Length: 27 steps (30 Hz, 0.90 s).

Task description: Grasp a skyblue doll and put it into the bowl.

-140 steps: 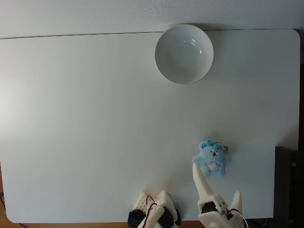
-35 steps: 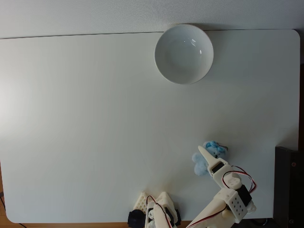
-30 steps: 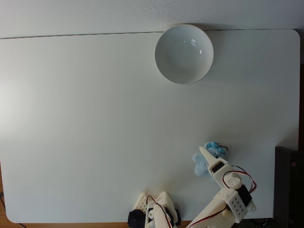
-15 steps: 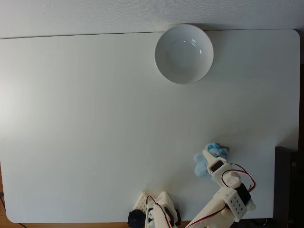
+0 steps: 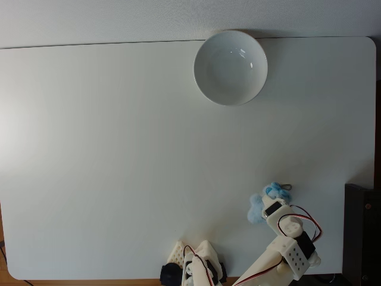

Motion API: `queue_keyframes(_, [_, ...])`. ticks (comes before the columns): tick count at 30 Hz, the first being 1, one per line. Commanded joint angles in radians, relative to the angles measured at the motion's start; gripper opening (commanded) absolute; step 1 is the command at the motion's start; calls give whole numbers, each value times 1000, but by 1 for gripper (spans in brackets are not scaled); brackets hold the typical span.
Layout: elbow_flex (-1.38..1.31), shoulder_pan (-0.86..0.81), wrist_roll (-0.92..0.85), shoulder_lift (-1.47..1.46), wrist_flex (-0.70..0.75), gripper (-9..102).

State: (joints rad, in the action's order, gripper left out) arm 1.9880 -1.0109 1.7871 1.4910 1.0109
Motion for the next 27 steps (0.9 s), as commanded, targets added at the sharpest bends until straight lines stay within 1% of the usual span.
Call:
queue_keyframes(1, [-8,0,3,9,6,0])
queue_keyframes(18, [-20,5,6,60,-8,0])
queue_keyframes(22, [-31,43,6,95,-9,0])
queue_keyframes(27, [-115,80,5,101,-35,0])
